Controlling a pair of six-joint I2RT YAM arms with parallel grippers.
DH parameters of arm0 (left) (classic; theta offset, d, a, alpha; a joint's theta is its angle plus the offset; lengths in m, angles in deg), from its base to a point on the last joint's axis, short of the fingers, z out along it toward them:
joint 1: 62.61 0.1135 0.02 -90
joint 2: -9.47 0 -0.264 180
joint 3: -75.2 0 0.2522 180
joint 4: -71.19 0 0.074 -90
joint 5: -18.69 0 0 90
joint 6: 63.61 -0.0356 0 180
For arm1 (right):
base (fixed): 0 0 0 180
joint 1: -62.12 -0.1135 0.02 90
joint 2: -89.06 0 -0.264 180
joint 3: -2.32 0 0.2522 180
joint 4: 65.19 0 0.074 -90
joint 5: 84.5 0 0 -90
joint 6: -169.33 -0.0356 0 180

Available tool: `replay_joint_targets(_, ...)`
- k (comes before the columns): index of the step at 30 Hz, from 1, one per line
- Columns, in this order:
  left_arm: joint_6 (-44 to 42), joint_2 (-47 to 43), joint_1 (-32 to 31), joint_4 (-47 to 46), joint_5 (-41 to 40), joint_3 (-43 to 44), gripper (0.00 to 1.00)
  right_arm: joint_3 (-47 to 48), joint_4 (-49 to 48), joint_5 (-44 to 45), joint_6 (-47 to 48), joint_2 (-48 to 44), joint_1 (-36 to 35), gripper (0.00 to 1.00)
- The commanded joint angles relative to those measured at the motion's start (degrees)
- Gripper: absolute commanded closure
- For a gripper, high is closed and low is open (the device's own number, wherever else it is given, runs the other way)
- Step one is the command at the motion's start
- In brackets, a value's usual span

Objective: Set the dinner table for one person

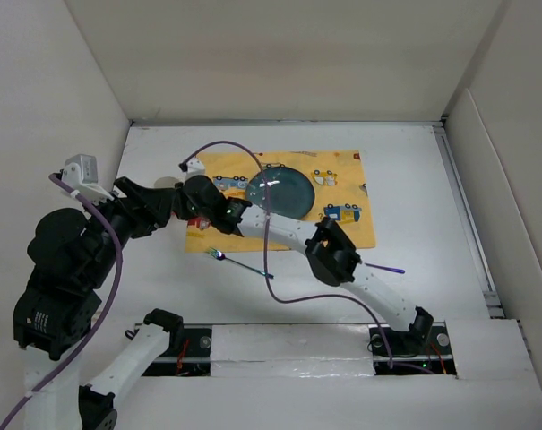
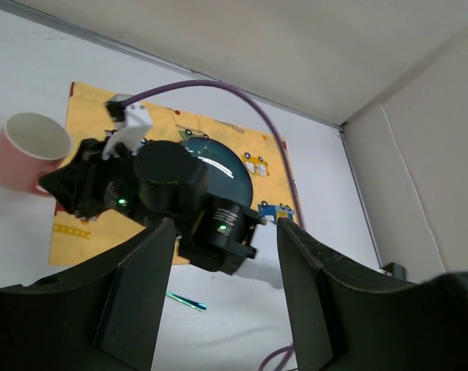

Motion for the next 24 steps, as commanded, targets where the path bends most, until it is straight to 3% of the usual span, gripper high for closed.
replay_joint_targets(1,0.0,-0.3,-0.3,-2.4,-3.2,0.1,0.48,-5.1,-17.0,1.0,-5.7,-20.1,3.2,1.00)
replay_joint_targets(5,1.0,-0.9,-0.3,-4.8,-2.8,-2.6,0.46,-20.0,-20.1,-0.4,-9.5,-32.7,11.6,1.00)
replay_joint_targets(13,3.2,2.0,-0.3,-15.0,5.9,-11.7,0.44,-49.4,-13.9,5.3,-4.6,-53.2,28.2,1.00)
replay_joint_targets(19,1.3,3.8,-0.3,-24.8,7.3,-18.9,0.45,-52.4,-8.9,5.5,1.8,-56.1,41.0,1.00)
replay_joint_targets(24,-0.1,7.8,-0.8,-28.8,8.2,-20.7,0.45,-51.5,-6.9,6.2,6.0,-52.3,44.1,1.00)
